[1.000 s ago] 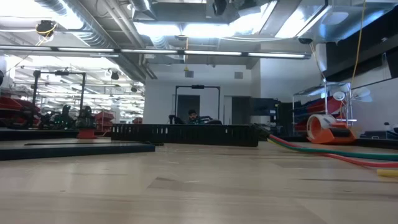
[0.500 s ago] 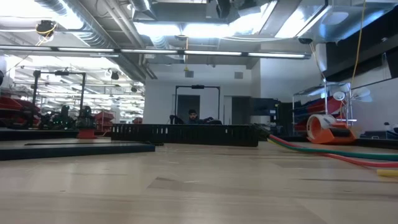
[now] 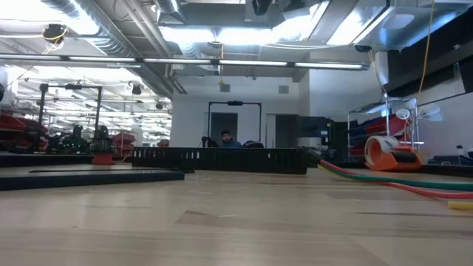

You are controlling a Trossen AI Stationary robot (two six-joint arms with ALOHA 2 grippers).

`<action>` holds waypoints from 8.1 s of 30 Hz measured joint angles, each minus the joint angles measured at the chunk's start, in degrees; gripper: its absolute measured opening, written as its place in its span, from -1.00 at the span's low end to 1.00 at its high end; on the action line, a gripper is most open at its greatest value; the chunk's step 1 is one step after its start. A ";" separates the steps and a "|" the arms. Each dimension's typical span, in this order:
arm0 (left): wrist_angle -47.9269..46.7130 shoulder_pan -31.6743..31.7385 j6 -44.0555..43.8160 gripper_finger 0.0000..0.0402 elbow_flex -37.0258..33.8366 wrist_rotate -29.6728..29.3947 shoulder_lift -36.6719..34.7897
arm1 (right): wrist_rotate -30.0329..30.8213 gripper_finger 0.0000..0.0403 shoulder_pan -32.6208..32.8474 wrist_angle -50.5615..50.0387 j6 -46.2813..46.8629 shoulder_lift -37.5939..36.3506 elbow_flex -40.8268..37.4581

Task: Ziptie cables
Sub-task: Prepare the black zip tie

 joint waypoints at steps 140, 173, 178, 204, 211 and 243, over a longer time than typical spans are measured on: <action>2.49 -7.82 72.58 -1.00 12.28 -11.87 37.11 | -43.85 -1.00 -13.90 -7.60 125.20 0.28 0.02; 2.55 -9.51 75.92 -1.00 12.28 -12.51 37.00 | -44.01 -1.00 -13.94 -3.93 129.44 0.28 0.02; -0.06 -9.60 76.48 -1.00 12.28 -14.79 37.06 | -44.79 -1.00 -13.94 -3.31 132.52 0.28 0.02; 1.36 -14.46 79.44 -1.00 12.28 -22.27 40.19 | -44.51 -1.00 -18.65 -3.59 137.36 0.02 0.04; 1.95 -15.69 79.67 -1.00 12.18 -25.10 40.34 | -44.85 -1.00 -20.85 -7.44 134.27 0.20 0.18; -0.31 -12.51 58.53 -1.00 12.26 -25.80 40.17 | -46.05 -0.25 -22.99 -11.36 106.66 -0.69 0.02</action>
